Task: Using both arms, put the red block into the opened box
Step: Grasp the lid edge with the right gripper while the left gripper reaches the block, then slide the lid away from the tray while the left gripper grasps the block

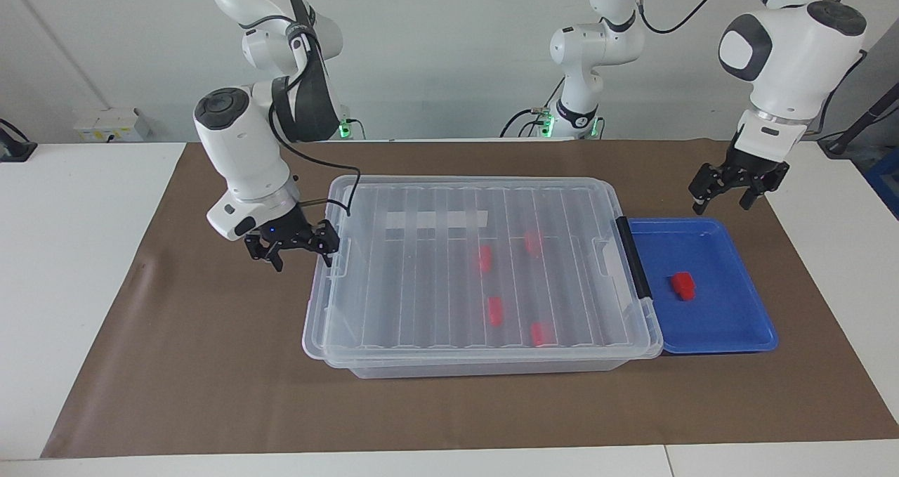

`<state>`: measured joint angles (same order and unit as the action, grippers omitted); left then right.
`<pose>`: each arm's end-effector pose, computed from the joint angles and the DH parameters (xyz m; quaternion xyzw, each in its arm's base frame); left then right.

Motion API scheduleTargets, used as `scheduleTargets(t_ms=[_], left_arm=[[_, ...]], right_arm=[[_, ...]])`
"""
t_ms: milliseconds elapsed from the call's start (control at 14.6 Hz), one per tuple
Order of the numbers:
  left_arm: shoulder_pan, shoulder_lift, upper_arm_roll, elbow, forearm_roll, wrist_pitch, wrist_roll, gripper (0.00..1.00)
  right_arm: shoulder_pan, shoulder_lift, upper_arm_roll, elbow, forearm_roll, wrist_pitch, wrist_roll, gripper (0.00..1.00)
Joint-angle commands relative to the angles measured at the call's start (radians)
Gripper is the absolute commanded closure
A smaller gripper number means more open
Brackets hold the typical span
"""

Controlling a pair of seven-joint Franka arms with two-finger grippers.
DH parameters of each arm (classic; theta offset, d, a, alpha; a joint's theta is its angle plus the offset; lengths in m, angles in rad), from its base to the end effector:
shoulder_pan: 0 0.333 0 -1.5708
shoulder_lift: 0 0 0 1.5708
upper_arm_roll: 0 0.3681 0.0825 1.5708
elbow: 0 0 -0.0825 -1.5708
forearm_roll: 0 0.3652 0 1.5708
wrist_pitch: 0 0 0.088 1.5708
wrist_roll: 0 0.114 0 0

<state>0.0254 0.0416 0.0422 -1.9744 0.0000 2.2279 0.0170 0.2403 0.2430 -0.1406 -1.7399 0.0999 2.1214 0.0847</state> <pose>0.5716 0.0383 0.5216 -0.9941 -0.0250 -0.1056 0.0053 0.6344 0.0769 0.5004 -0.9970 0.0124 -0.0677 0.0340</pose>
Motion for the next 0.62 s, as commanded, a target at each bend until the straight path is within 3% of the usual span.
scheduleTargets(t_ms=[0,206,549], left_arm=[[0.008,0.044,-0.004,-0.043,-0.017,0.122,0.000,0.00],[0.014,0.085,-0.004,-0.041,-0.017,0.159,0.004,0.00],[0.016,0.246,-0.004,-0.047,-0.017,0.325,0.005,0.00]], right_arm=[[-0.038,0.001,0.004,-0.004,-0.021,0.011,0.004,0.00],[-0.049,-0.001,0.004,-0.001,-0.043,-0.001,0.004,0.00],[-0.085,-0.011,0.001,0.006,-0.046,-0.041,-0.003,0.00]])
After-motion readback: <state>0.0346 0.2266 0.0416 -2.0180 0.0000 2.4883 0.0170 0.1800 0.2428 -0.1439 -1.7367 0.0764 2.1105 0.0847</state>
